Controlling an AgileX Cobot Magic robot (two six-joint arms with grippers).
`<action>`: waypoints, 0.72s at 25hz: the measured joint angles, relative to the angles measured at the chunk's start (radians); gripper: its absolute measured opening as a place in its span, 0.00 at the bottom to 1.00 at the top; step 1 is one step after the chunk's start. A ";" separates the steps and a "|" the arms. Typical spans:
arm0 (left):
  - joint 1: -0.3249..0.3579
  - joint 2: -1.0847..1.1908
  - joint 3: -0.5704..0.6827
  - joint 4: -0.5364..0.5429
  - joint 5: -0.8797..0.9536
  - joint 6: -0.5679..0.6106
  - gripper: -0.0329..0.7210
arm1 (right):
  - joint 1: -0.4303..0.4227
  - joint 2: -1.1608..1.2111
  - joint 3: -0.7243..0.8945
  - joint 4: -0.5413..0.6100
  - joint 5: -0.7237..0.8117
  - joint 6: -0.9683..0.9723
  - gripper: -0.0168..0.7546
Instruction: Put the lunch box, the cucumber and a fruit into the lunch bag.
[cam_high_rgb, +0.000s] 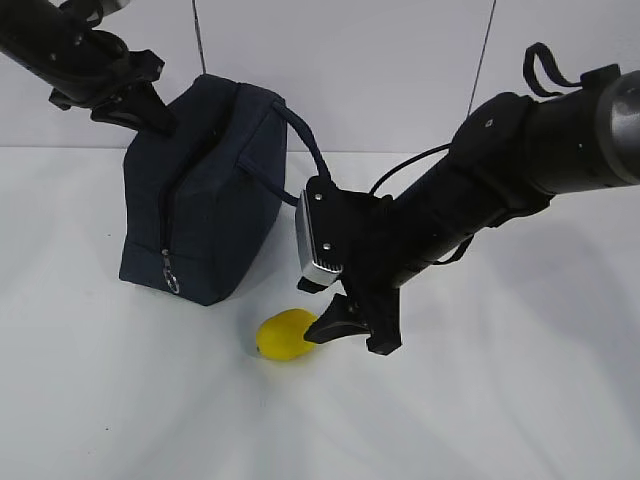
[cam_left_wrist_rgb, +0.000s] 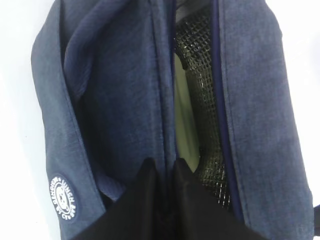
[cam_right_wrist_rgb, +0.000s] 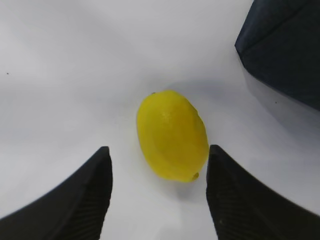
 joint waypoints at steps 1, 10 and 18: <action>0.000 0.000 0.000 0.000 0.000 0.000 0.08 | 0.000 0.007 0.000 0.000 -0.010 -0.003 0.63; 0.000 0.000 0.000 0.000 -0.002 0.000 0.08 | 0.005 0.074 -0.057 0.012 -0.048 0.034 0.70; 0.000 0.000 0.000 0.000 -0.004 0.000 0.08 | 0.019 0.087 -0.102 0.017 -0.033 0.061 0.79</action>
